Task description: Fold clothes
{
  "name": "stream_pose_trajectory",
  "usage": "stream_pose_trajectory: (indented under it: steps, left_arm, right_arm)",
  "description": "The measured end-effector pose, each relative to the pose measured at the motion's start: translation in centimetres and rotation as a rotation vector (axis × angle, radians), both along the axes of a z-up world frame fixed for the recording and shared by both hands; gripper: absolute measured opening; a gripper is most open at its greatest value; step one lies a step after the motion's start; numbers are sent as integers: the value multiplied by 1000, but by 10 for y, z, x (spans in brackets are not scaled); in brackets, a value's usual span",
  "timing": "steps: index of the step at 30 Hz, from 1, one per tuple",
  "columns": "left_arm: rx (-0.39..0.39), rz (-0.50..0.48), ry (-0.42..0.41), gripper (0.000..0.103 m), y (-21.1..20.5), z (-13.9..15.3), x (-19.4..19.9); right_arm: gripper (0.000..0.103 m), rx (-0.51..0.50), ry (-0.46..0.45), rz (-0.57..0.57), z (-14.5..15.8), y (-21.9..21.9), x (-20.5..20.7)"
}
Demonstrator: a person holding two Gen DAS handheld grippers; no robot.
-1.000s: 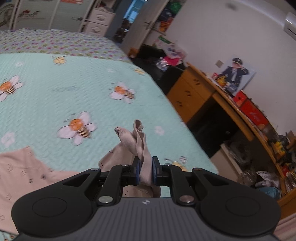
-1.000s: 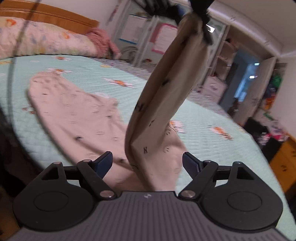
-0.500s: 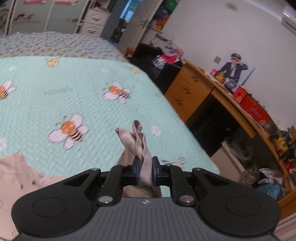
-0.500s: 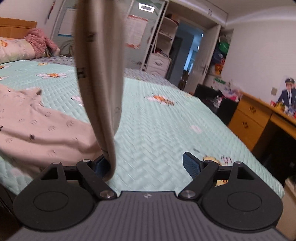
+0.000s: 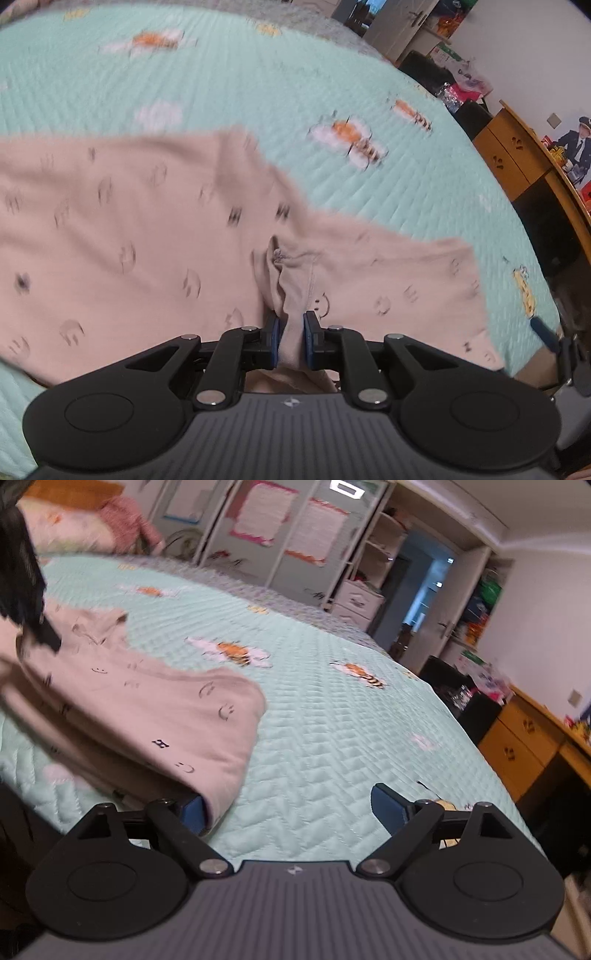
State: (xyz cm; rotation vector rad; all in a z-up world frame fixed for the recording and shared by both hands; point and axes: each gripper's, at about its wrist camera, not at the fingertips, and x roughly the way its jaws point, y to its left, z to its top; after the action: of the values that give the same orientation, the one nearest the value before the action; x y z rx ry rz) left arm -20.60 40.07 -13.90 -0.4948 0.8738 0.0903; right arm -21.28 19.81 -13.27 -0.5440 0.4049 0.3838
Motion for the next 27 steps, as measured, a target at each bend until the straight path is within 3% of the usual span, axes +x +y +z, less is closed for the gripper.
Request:
stream_pose_trajectory:
  steps: [7, 17, 21, 23, 24, 27]
  left_arm:
    - [37, -58, -35, 14, 1, 2, -4]
    - [39, -100, -35, 18, 4, -5, -4]
    - [74, -86, -7, 29, 2, 4, -8]
    - [112, -67, 6, 40, 2, 11, -13]
    - [139, -57, 18, 48, 1, 15, -15]
    - [232, -36, 63, 49, -1, 27, -20]
  right_arm:
    - [90, -33, 37, 37, 10, 1, -5]
    - [90, 430, 402, 221, 83, -29, 14]
    - [84, 694, 616, 175, 68, -21, 70]
    - [63, 831, 726, 144, 59, -17, 100]
    - [61, 899, 781, 127, 55, -14, 115]
    - [53, 1019, 909, -17, 23, -12, 156]
